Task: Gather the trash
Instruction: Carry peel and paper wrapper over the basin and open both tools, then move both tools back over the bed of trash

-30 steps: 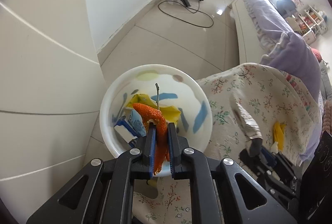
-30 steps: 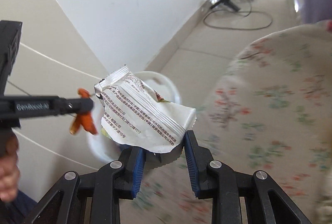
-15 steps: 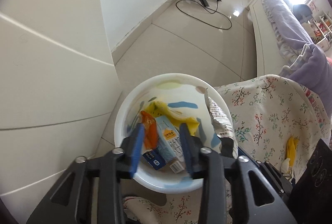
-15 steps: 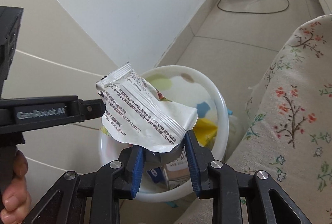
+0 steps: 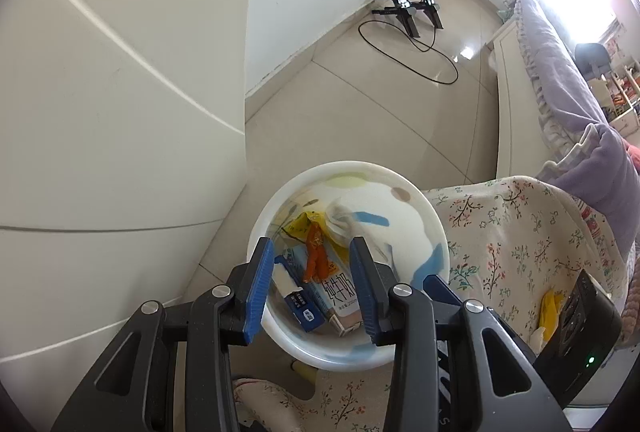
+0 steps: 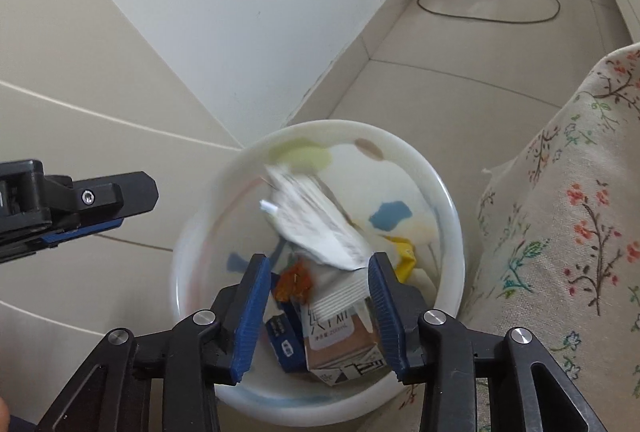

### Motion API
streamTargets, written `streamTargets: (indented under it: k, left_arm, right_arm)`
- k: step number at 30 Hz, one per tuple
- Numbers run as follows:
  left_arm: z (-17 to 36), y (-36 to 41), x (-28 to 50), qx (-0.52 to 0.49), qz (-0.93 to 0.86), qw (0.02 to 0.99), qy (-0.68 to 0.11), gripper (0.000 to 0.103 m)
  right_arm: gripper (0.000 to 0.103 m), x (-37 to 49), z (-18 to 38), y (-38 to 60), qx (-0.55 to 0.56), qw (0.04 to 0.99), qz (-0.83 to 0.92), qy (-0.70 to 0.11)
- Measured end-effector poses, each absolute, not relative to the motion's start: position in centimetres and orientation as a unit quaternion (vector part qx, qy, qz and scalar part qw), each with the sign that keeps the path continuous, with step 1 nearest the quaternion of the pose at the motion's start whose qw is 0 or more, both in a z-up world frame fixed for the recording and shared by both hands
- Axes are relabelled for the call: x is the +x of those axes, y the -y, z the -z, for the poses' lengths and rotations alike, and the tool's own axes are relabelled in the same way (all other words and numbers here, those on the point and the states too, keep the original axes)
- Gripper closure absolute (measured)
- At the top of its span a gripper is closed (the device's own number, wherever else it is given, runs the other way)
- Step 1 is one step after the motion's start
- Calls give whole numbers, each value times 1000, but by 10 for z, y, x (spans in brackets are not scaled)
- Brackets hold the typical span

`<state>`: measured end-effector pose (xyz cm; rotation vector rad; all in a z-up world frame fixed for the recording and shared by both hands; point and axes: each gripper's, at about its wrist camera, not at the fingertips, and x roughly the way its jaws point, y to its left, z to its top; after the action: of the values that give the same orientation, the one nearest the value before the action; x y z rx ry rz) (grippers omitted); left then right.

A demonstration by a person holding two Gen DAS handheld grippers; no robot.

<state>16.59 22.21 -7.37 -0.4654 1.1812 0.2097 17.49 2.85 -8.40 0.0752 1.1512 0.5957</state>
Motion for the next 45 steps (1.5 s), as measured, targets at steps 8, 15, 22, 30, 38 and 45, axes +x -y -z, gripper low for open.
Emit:
streamTargets:
  k: [8, 15, 22, 30, 38, 45]
  left_arm:
    - [72, -204, 167, -196, -83, 805, -554, 61]
    - [66, -178, 168, -179, -64, 810, -555, 61]
    - [49, -110, 169, -135, 3, 824, -551, 61]
    - [56, 0, 158, -95, 135, 798, -579, 61]
    - [69, 99, 132, -71, 240, 761, -598, 61]
    - [76, 149, 125, -48, 268, 757, -594, 61]
  right_arm:
    - [57, 165, 79, -10, 37, 800, -273, -532]
    - [55, 152, 52, 24, 38, 813, -266, -517]
    - [50, 137, 4, 105, 34, 844, -212, -491]
    - [45, 117, -27, 221, 12, 870, -122, -478]
    - [45, 93, -6, 306, 45, 868, -53, -491]
    - [45, 89, 3, 324, 70, 862, -41, -501]
